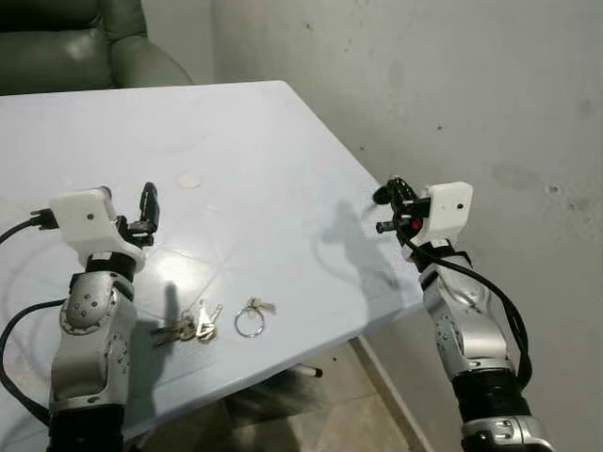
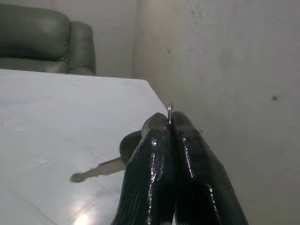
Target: Hang keys on a hook
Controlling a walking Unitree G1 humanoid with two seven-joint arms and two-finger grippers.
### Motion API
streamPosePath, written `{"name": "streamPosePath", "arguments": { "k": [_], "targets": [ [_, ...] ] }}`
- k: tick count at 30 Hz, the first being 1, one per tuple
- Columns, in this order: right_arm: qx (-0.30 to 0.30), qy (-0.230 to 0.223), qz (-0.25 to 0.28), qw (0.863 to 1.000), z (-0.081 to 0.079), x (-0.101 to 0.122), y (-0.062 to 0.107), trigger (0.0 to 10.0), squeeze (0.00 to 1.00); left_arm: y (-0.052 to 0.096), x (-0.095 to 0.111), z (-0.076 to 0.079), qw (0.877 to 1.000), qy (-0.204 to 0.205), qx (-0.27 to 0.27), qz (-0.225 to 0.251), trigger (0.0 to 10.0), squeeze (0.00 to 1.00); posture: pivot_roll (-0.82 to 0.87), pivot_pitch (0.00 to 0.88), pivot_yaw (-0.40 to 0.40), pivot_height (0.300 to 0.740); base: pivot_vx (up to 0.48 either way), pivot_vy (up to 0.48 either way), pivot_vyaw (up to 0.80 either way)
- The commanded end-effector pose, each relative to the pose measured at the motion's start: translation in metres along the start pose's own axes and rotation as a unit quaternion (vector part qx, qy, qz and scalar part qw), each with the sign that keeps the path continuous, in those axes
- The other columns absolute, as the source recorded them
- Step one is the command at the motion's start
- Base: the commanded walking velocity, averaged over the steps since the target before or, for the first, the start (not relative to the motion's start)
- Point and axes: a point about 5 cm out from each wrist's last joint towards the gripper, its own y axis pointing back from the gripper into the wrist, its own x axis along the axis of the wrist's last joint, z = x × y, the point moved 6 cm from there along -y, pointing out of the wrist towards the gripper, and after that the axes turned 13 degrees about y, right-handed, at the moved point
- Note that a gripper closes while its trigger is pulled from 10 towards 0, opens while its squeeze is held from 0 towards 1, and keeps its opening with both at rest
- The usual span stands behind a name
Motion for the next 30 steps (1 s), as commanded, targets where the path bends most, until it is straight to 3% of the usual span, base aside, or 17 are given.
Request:
{"name": "streamPosePath", "arguments": {
  "k": [1,30],
  "targets": [
    [-0.016,0.004,0.001,1.0,0.0098,0.0017,0.002,10.0,0.0,-0.0017,0.0026,0.0065,1.0,0.001,-0.006,0.004,10.0,0.0,-0.16,0.06,-0.087,0.74,0.0,0.0,-0.76],
    [-0.007,0.009,-0.005,1.0,0.0065,0.0001,0.0038,10.0,0.0,-0.0018,-0.0035,0.011,1.0,0.0,-0.014,-0.011,10.0,0.0,-0.16,0.046,-0.092,0.74,0.0,0.0,-0.76]
  ]
}}
